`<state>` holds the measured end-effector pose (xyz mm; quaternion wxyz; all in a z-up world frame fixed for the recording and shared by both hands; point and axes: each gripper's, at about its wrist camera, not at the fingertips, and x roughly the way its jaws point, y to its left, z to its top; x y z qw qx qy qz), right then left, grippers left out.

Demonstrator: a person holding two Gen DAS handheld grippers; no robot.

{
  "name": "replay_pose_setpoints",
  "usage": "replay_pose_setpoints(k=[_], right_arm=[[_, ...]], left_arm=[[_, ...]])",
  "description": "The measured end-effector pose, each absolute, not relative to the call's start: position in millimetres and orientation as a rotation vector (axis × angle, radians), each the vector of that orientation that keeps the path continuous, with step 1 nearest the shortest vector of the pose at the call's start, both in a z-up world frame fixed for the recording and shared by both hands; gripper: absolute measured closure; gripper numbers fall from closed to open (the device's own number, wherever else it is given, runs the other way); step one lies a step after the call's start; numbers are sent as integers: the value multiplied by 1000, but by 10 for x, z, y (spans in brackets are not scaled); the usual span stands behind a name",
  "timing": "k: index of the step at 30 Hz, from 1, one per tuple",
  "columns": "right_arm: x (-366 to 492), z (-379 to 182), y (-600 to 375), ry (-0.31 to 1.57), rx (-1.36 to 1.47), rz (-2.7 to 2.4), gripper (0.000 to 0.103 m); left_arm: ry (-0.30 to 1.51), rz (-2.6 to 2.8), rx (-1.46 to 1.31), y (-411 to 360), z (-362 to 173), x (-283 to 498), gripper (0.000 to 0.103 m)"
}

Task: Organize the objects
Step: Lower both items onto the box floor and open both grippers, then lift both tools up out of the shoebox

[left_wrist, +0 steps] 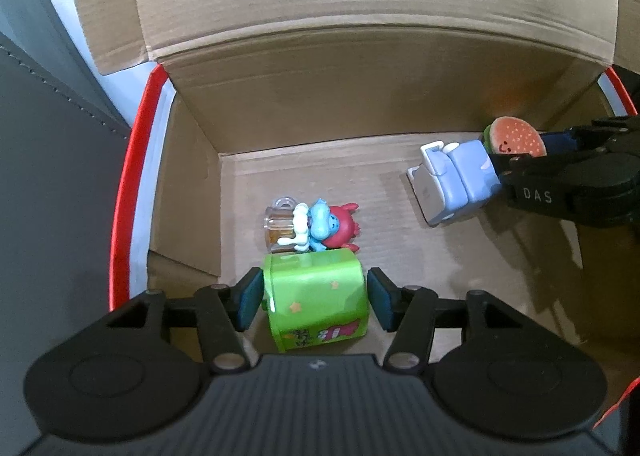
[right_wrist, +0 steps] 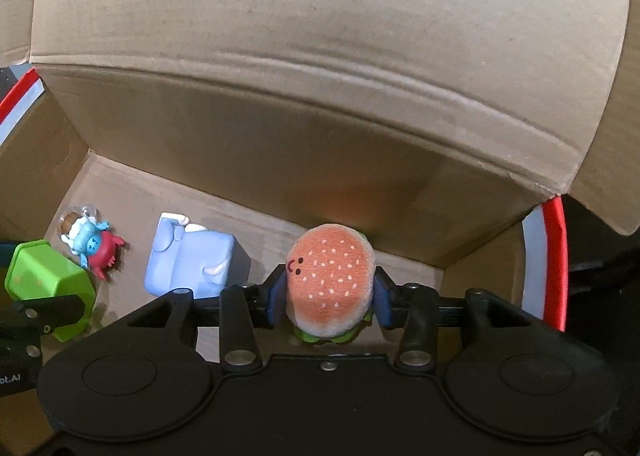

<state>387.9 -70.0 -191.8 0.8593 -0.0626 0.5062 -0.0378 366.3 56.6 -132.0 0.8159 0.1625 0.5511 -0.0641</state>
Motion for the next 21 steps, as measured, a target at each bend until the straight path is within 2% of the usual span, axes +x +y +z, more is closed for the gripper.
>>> replay_pose_setpoints(k=[5, 7, 9, 21], right_arm=[[3874, -1927, -617, 1068, -162, -75, 55], [3874, -1909, -566, 1071, -170, -67, 48], [3854, -1856, -516, 1065, -174, -59, 35], [3639, -1483, -459, 1004, -146, -38, 32]], left_arm=[[1183, -151, 331, 545, -1277, 3666, 41], [1187, -166, 332, 536, -1247, 3664, 36], [1187, -166, 322, 527, -1212, 3663, 31], [1141, -166, 295, 629, -855, 3549, 24]])
